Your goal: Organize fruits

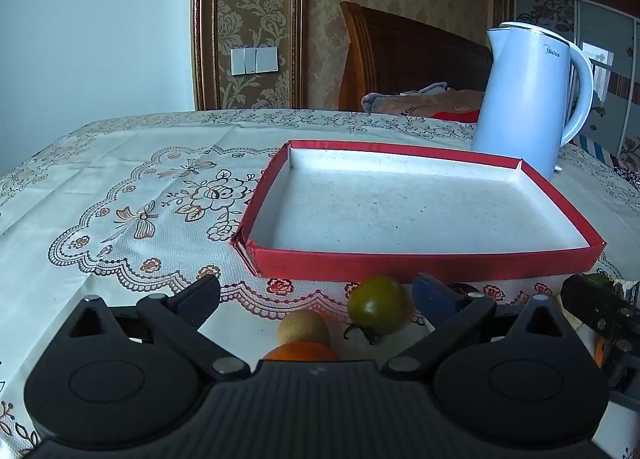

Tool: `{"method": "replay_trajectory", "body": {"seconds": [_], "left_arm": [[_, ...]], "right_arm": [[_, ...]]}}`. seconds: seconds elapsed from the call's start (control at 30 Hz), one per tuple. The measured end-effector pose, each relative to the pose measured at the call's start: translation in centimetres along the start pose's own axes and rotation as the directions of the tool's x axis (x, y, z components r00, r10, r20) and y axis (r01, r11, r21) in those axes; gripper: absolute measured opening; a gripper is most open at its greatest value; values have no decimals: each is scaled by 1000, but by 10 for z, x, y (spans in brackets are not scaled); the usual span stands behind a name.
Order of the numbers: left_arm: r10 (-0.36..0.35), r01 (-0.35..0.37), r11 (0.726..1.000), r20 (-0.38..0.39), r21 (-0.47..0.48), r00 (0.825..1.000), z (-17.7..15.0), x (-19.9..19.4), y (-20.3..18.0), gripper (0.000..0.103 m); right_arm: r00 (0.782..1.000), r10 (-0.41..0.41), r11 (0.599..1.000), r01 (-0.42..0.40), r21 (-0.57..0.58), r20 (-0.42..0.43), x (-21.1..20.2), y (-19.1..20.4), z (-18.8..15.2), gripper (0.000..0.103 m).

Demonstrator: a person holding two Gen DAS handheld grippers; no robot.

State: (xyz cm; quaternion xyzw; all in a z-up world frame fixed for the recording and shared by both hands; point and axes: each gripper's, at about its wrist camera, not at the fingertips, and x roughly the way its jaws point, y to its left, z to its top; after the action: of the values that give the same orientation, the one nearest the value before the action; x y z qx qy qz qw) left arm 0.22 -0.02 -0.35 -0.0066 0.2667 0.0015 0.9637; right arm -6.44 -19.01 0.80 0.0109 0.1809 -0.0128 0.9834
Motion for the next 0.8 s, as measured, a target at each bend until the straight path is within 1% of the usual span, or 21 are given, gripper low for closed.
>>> {"method": "replay_trajectory", "body": {"seconds": [0.1,0.27,0.37,0.47,0.5,0.6,0.67,0.73,0.8], "left_arm": [[6,-6,1000,5,-1,1000,0,-1,-1,103],[9,-9,1000,4,1,1000,-1,-2,-2,103],[9,-9,1000,3,0,1000,-1,-3,-2,103],[10,-10,1000,0,-3,1000,-1,-2,-2,103],[9,-9,1000,-1,-4,1000,-1,-2,-1,103],[12,-12,1000,2,-9,1000,-1,-3,-1,103],[18,-18,1000,7,-18,1000,-1,-2,2,103],[22,-22,999,5,-24,1000,-1,-1,2,103],[21,-21,1000,1,-22,1000,-1,0,2,103]], "right_arm": [[1000,-3,1000,3,-4,2,0,0,1,103],[1000,-1,999,2,37,-20,3,-6,-1,103],[1000,8,998,-10,64,26,-5,-11,-2,103],[997,4,998,-8,61,71,-13,-10,-3,103],[998,8,999,-11,47,66,-12,-8,-2,103],[1000,3,1000,-3,9,10,-2,-1,0,103],[1000,5,1000,-5,15,-9,1,-2,0,103],[1000,2,1000,-2,29,-9,0,-4,0,103],[999,14,999,-13,29,-41,4,-4,-1,103]]}}
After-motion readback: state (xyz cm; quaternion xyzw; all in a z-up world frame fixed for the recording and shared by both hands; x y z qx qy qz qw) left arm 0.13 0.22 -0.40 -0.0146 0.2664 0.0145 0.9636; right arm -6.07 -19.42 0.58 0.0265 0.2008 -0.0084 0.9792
